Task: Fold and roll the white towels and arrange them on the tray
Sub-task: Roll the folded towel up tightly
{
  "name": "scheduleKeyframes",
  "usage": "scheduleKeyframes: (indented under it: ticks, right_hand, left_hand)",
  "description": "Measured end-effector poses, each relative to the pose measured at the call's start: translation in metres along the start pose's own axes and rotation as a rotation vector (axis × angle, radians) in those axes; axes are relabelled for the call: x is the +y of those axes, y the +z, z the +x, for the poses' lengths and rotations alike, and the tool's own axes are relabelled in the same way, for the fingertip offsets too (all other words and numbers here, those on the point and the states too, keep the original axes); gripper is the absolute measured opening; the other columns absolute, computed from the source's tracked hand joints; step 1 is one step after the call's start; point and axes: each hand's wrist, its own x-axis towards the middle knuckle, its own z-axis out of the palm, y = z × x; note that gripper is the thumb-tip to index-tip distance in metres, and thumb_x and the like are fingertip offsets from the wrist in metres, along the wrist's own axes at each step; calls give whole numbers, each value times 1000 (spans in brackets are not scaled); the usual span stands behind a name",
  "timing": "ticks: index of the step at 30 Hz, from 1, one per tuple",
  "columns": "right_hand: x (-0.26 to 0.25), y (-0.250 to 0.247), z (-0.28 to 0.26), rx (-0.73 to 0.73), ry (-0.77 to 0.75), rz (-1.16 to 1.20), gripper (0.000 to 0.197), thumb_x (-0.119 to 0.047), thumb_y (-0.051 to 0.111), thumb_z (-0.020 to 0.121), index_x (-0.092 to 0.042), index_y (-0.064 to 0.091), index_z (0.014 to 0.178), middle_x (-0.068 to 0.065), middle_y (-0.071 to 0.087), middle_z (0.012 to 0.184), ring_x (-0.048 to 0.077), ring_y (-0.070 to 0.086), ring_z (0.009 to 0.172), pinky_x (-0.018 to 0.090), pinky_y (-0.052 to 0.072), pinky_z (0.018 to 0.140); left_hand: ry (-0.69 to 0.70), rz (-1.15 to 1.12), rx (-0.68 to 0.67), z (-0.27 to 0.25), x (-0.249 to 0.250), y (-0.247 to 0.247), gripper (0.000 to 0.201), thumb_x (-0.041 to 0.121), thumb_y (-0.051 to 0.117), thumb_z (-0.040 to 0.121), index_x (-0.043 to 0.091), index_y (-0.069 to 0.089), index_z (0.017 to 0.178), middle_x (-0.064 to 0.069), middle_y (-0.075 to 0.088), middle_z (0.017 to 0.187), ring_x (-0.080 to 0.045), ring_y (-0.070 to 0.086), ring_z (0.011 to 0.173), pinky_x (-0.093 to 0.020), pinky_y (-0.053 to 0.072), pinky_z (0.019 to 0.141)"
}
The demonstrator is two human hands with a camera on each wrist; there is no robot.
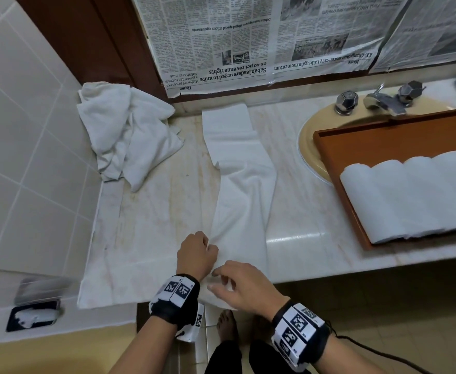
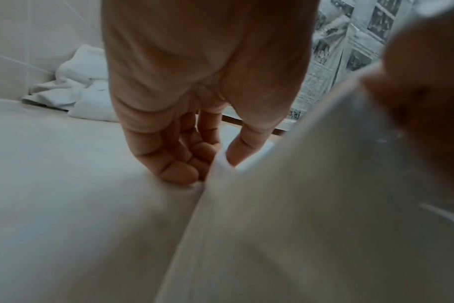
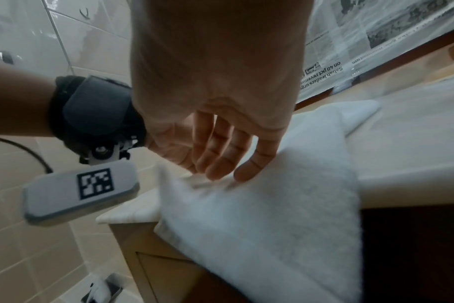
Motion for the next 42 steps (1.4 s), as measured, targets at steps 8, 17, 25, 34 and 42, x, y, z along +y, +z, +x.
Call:
scheduleKeyframes:
  ticks: [8,17,25,34,42]
  right_hand:
    - [66,-63,29,578,421,-7,21,-19,53,98,-12,60,115,3,55,109,20,52,102,32,44,85]
    - [65,-77,51,354,620,-120,15,-26,55,94,-14,58,86,0,60,88,21,58,84,33,43,70]
    - [88,-113,47,352,621,-59,11,-20,62,87,-10,59,82,2,61,80,22,57,78,34,44,66]
    - [77,-96,39,379,668,4,30,-34,67,90,-6,57,90,4,59,81,22,55,76,31,38,60]
    - [73,-85,35,431,654,122,27,-18,60,95,-13,48,71,0,51,68,17,44,67,21,31,55]
  left_hand:
    - [-64,-105,-104,5,-2,-4,15,7,60,76,12,48,83,-4,54,85,-17,47,73,-25,33,56]
    - [-7,31,-36,34,23,-3,17,25,54,94,11,57,104,-7,61,100,-27,59,92,-34,47,75]
    - [-22,-57,-104,33,11,3,12,30,63,86,19,57,88,-1,63,88,-21,60,81,-35,53,74]
    - [121,-61,-72,39,34,2,21,32,61,91,12,62,97,-2,62,91,-19,55,83,-26,37,70]
    - [-30,-221,-168,33,48,2,29,24,70,85,10,49,101,-4,53,95,-16,48,72,-26,37,59]
